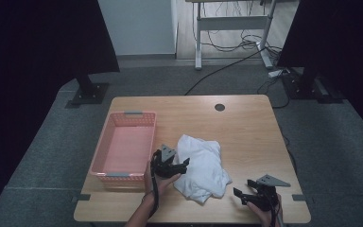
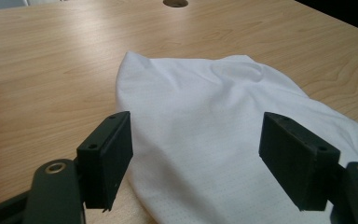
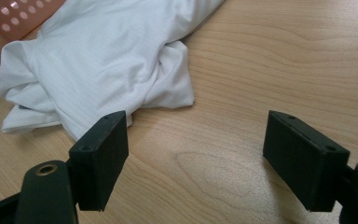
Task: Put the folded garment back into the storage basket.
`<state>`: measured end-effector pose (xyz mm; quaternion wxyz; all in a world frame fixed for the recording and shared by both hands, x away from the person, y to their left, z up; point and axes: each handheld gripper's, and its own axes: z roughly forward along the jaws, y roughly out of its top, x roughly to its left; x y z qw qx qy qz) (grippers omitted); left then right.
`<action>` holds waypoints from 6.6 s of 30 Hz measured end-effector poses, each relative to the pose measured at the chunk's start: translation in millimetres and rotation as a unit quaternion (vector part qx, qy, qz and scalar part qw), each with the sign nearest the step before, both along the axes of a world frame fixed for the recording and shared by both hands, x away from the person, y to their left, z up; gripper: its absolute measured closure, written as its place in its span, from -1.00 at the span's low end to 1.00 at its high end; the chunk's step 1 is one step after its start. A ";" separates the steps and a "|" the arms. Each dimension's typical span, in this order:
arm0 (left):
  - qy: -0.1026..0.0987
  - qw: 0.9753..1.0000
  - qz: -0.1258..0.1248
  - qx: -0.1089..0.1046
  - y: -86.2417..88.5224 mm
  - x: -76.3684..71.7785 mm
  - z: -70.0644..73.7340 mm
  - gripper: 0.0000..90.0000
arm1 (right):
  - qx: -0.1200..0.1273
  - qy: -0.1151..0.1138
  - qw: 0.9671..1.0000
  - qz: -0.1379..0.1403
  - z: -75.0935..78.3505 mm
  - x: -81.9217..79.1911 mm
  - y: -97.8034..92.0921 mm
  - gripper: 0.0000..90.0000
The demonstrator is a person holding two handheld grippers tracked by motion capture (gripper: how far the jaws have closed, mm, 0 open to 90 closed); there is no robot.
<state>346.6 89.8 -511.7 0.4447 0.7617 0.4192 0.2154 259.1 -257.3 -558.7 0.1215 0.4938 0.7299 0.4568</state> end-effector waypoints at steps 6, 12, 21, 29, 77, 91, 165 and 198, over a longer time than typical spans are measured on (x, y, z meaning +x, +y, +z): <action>0.003 1.000 0.000 -0.003 -1.8 2.6 -1.3 -0.44 | 0.000 0.003 1.000 0.002 -0.2 0.0 0.4 -0.51; 0.006 1.000 0.003 0.001 -2.3 6.9 -3.0 -0.44 | -0.016 0.004 1.000 0.008 -1.9 -1.0 4.5 -0.51; 0.008 1.000 0.006 0.007 -6.1 14.4 -6.5 -0.45 | -0.009 0.002 1.000 0.008 -1.9 -1.4 3.1 -0.52; 0.007 1.000 0.006 0.008 -9.3 21.7 -7.2 -0.45 | -0.008 0.004 1.000 0.010 -2.0 -1.0 3.2 -0.51; 0.036 0.998 0.022 0.034 -19.8 83.6 -16.4 -0.49 | 0.013 -0.018 1.000 0.009 3.0 0.6 -3.7 -0.51; 0.065 0.997 0.024 0.028 -13.8 94.3 -29.4 -0.50 | 0.010 -0.015 1.000 0.010 1.5 1.1 -2.4 -0.51; 0.041 0.998 -0.046 -0.034 -23.2 64.1 -13.3 0.70 | 0.010 -0.029 1.000 0.000 4.2 -3.5 -3.5 -0.50; 0.049 0.996 -0.049 -0.047 -21.6 65.2 -12.5 0.70 | -0.026 -0.019 0.998 0.062 21.6 -0.3 41.1 -0.74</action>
